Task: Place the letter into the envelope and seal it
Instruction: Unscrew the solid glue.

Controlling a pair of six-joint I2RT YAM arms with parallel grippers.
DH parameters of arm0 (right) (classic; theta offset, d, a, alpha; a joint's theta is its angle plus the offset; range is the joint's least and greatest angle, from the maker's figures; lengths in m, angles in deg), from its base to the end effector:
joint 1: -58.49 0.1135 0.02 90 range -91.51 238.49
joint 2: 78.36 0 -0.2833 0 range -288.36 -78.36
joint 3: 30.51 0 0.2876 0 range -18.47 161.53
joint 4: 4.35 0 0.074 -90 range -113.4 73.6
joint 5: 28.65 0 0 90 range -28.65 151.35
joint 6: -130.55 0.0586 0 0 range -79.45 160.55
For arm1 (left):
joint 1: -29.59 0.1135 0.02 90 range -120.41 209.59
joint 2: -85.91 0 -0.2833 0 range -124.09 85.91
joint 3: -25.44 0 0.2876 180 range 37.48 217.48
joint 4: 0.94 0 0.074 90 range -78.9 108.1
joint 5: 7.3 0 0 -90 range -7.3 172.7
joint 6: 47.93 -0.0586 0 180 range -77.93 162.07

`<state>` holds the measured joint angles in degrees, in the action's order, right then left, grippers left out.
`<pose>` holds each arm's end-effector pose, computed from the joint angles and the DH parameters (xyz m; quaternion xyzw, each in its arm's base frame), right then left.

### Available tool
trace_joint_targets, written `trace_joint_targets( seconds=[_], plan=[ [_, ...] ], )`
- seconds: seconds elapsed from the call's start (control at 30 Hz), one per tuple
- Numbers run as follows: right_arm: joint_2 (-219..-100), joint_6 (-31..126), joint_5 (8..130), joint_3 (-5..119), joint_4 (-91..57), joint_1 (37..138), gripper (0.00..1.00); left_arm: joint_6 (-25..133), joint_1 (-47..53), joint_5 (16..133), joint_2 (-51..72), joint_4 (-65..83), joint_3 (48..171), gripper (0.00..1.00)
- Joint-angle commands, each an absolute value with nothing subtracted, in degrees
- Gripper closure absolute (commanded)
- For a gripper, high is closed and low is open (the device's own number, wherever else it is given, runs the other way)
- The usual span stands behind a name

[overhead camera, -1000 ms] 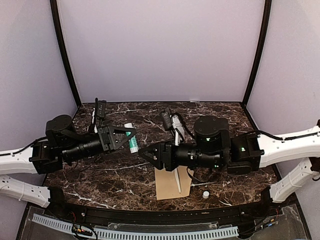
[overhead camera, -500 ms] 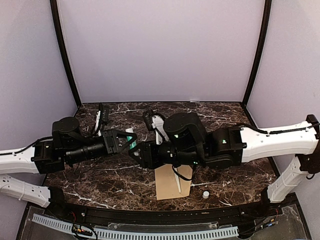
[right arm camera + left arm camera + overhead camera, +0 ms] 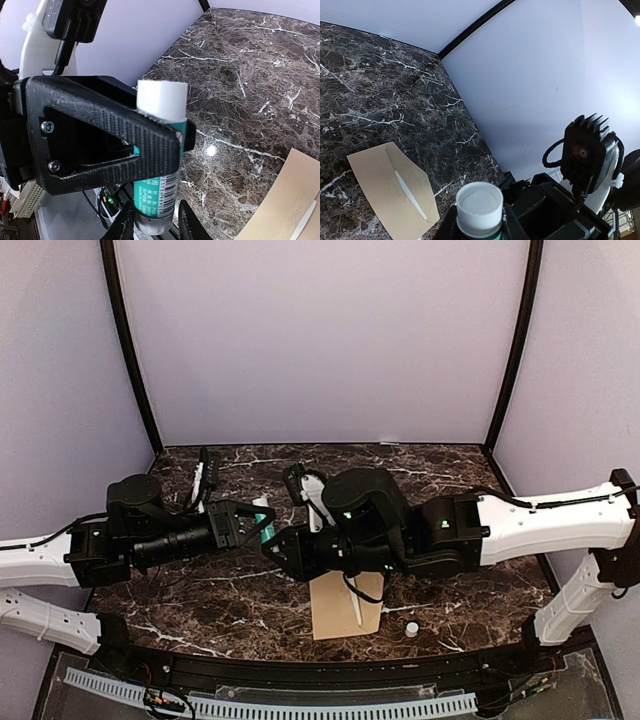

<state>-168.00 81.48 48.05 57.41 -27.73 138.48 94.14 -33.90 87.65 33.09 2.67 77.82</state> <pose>0.0870 0.4155 0.3326 -0.2216 0.8107 0.4155 0.3478 0.1243 -0.2380 0.3277 0.0434 0.7303 -0.5593 0.3898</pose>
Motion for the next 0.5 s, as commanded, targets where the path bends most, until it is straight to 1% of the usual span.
trace_joint_targets(
  seconds=[0.0, 0.13, 0.3, 0.47],
  plan=[
    [-168.0, 81.5, 48.7, 57.8, -24.4, 138.8, 0.73, 93.7, -33.9, 86.2, 33.3, 0.9, 79.1, 1.0],
    [-167.8, 81.6, 49.2, 57.0, -23.4, 138.6, 0.73, 93.3, -33.9, 85.1, 33.2, -0.4, 78.8, 1.0],
    [-167.3, 81.8, 49.9, 56.1, -22.1, 138.4, 0.78, 93.1, -33.9, 84.2, 33.4, -1.6, 78.5, 1.0],
    [-166.9, 82.0, 50.2, 55.4, -21.6, 138.3, 0.77, 93.1, -33.9, 83.8, 33.9, -2.3, 78.1, 1.0]
  ],
)
